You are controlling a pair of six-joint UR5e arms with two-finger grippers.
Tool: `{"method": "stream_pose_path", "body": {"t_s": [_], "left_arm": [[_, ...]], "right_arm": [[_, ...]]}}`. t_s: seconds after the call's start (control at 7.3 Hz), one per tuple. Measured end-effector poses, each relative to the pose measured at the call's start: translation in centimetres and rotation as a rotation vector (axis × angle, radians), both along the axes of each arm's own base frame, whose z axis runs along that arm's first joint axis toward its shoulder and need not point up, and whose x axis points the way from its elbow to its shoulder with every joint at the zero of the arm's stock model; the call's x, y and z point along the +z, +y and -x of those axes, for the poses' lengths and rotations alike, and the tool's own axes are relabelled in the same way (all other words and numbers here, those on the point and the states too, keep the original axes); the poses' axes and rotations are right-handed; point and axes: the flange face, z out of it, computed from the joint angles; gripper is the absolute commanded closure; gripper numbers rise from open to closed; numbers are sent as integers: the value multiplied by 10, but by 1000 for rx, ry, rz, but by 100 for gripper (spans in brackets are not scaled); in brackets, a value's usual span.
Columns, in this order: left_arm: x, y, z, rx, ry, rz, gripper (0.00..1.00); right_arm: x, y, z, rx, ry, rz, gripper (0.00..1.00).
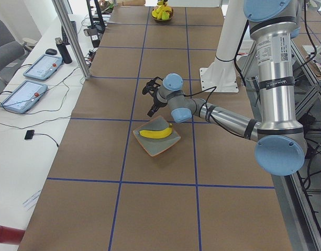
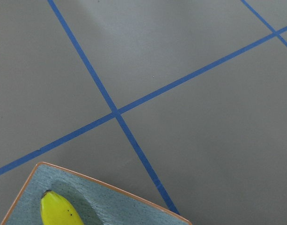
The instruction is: Transfer all bananas from basket to plate
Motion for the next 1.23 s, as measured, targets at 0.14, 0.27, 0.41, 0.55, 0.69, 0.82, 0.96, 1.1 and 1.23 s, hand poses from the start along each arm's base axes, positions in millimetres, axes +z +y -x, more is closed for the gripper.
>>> {"method": "stream_pose_path", "body": {"t_s": [0.14,0.27,0.41,0.55,0.69,0.82,0.96,1.1,1.23], "left_arm": [[0,0,0,1,0,0,0],[0,0,0,1,0,0,0],[0,0,-1,1,0,-1,0],[-1,0,-1,1,0,-1,0],[-1,0,-1,1,0,-2,0],[-1,0,-1,0,0,-2,0],[0,0,-1,-1,0,-1,0],[0,0,0,-2,-1,0,0],[0,0,0,-2,-1,1,0]], "right_arm": [[3,4,0,-1,0,7,100],[7,9,-1,-2,-1,21,100],[11,15,-5,4,-3,38,100],[12,20,-13,20,-5,55,100],[11,24,-25,28,-5,68,100],[10,28,-38,27,-1,73,100],[10,32,-50,33,2,75,100],[8,31,-58,42,8,71,100],[-1,19,-67,51,20,59,100]]}}
